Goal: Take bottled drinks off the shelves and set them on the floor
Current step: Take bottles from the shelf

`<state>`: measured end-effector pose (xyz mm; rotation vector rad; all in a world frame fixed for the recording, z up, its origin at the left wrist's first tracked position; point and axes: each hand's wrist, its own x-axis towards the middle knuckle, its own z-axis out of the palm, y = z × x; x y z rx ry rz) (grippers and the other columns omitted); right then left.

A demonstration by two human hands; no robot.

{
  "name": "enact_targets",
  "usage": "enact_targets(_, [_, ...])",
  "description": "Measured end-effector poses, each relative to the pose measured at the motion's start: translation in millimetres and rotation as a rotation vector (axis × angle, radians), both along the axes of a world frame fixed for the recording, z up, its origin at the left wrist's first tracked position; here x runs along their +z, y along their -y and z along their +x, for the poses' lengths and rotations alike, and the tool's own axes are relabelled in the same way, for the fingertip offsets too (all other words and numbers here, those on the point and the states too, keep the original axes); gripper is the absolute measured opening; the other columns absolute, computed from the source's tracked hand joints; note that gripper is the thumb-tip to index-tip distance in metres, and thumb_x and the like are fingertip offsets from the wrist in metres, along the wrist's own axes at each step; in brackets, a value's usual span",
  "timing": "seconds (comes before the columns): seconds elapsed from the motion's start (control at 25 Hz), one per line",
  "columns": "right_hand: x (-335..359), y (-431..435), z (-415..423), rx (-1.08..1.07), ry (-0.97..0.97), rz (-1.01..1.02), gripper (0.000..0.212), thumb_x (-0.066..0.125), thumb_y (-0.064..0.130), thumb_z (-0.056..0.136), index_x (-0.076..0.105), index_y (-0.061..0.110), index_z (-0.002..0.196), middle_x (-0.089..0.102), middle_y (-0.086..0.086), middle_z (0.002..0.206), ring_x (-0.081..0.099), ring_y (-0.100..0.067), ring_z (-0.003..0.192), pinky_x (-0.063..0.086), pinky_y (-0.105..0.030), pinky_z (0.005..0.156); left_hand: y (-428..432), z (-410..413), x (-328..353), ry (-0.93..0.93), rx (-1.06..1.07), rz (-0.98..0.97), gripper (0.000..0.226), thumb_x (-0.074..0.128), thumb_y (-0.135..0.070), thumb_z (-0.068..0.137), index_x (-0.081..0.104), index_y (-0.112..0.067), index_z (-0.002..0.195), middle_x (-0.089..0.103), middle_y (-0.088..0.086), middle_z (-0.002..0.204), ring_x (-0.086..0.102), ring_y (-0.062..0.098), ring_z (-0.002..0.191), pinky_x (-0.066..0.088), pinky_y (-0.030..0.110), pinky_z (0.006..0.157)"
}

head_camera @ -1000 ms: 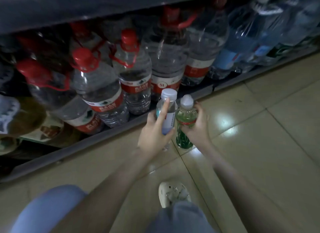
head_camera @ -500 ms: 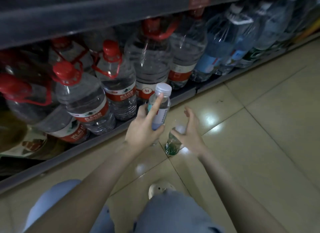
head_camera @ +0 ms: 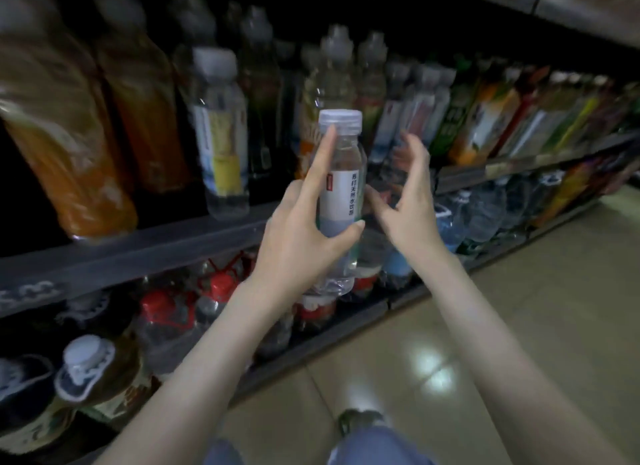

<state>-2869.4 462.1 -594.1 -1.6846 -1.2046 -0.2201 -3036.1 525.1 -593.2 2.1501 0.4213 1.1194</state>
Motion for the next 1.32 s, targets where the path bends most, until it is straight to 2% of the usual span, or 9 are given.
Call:
enact_targets(0.16, [57.7, -37.5, -4.3, -0.045, 0.077, 0.087, 0.072, 0.067, 0.017, 0.089, 0.024, 0.016, 0.147, 0.036, -0.009, 0.145, 0.034, -0.019, 0.134, 0.037, -0.045, 0.108, -20.0, -20.8, 49.0, 0.07, 0.116, 0.111, 0.1, 0.07, -0.034, 0.083, -0.006, -0.05, 0.146, 0.046, 0.0, 0.137, 0.054, 0.015, 0.106, 0.051, 0.033, 0.086])
enact_targets(0.32, [77.3, -72.1, -7.8, -0.074, 0.075, 0.005, 0.083, 0.069, 0.024, 0.086, 0.016, 0.016, 0.15, 0.035, -0.015, 0.146, 0.032, -0.026, 0.135, 0.032, -0.039, 0.111, -36.2, -44.1, 64.1, 0.186, 0.174, 0.059, 0.102, 0.071, -0.032, 0.081, -0.008, -0.061, 0.139, 0.035, -0.033, 0.121, 0.048, -0.002, 0.11, 0.052, 0.034, 0.088])
enact_targets(0.48, [58.7, -102.8, -10.8, -0.072, 0.006, -0.156, 0.102, 0.07, 0.025, 0.085, -0.007, 0.026, 0.152, 0.018, -0.014, 0.154, 0.031, -0.033, 0.137, 0.037, -0.042, 0.107, -47.1, -66.0, 53.5, 0.133, 0.291, 0.063, 0.104, 0.071, -0.034, 0.08, -0.011, -0.061, 0.139, 0.044, -0.017, 0.129, 0.049, -0.002, 0.105, 0.054, 0.034, 0.084])
enact_targets(0.64, [47.7, -116.1, -20.2, -0.127, 0.031, -0.053, 0.107, 0.07, 0.011, 0.083, -0.01, 0.037, 0.149, 0.016, -0.014, 0.154, 0.042, -0.037, 0.13, 0.048, -0.046, 0.097, -50.3, -84.9, 40.6, 0.084, 0.414, 0.115, 0.105, 0.07, -0.032, 0.082, -0.013, -0.057, 0.141, 0.043, -0.005, 0.139, 0.046, -0.005, 0.104, 0.052, 0.021, 0.077])
enact_targets(0.8, [42.4, -96.5, -37.0, -0.103, 0.075, 0.207, 0.093, 0.068, 0.012, 0.086, 0.003, 0.025, 0.152, 0.019, -0.013, 0.154, 0.031, -0.028, 0.138, 0.042, -0.034, 0.099, -51.9, -111.8, 35.0, 0.142, 0.473, 0.132, 0.105, 0.072, -0.029, 0.081, -0.01, -0.059, 0.14, 0.047, 0.001, 0.136, 0.056, 0.014, 0.107, 0.056, 0.04, 0.08])
enact_targets(0.96, [61.2, -71.9, -70.9, -0.027, 0.179, 0.449, 0.092, 0.072, 0.006, 0.083, 0.007, 0.009, 0.149, 0.018, -0.012, 0.15, 0.022, -0.015, 0.141, 0.027, -0.007, 0.106, -54.6, -137.4, 33.9, 0.203, 0.514, 0.118, 0.103, 0.073, -0.037, 0.079, -0.006, -0.055, 0.142, 0.043, -0.012, 0.133, 0.051, 0.004, 0.107, 0.056, 0.043, 0.082])
enact_targets(1.16, [86.3, -48.3, -116.5, 0.246, 0.034, 0.369, 0.102, 0.076, 0.011, 0.079, 0.005, 0.021, 0.152, 0.02, -0.006, 0.157, 0.029, -0.02, 0.142, 0.035, -0.046, 0.112, -61.1, -158.8, 34.4, 0.188, 0.528, 0.105, 0.102, 0.071, -0.035, 0.077, -0.004, -0.054, 0.144, 0.047, -0.023, 0.118, 0.055, 0.012, 0.109, 0.055, 0.045, 0.085])
enact_targets(1.24, [82.8, -59.4, -133.2, 0.348, -0.034, 0.331, 0.103, 0.077, 0.012, 0.078, 0.006, 0.027, 0.151, 0.028, -0.009, 0.153, 0.037, -0.021, 0.137, 0.04, -0.047, 0.107, -62.9, -164.6, 37.3, 0.173, 0.532, 0.117, 0.102, 0.071, -0.035, 0.077, -0.003, -0.053, 0.144, 0.038, -0.025, 0.122, 0.049, 0.003, 0.11, 0.054, 0.041, 0.087])
enact_targets(1.32, [73.5, -77.2, -150.6, 0.375, -0.043, 0.335, 0.101, 0.077, 0.011, 0.079, 0.007, 0.024, 0.15, 0.028, -0.012, 0.152, 0.037, -0.021, 0.137, 0.041, -0.043, 0.107, -63.4, -171.1, 40.0, 0.161, 0.557, 0.129, 0.103, 0.072, -0.034, 0.078, -0.004, -0.054, 0.143, 0.044, -0.016, 0.129, 0.048, 0.003, 0.11, 0.054, 0.041, 0.086])
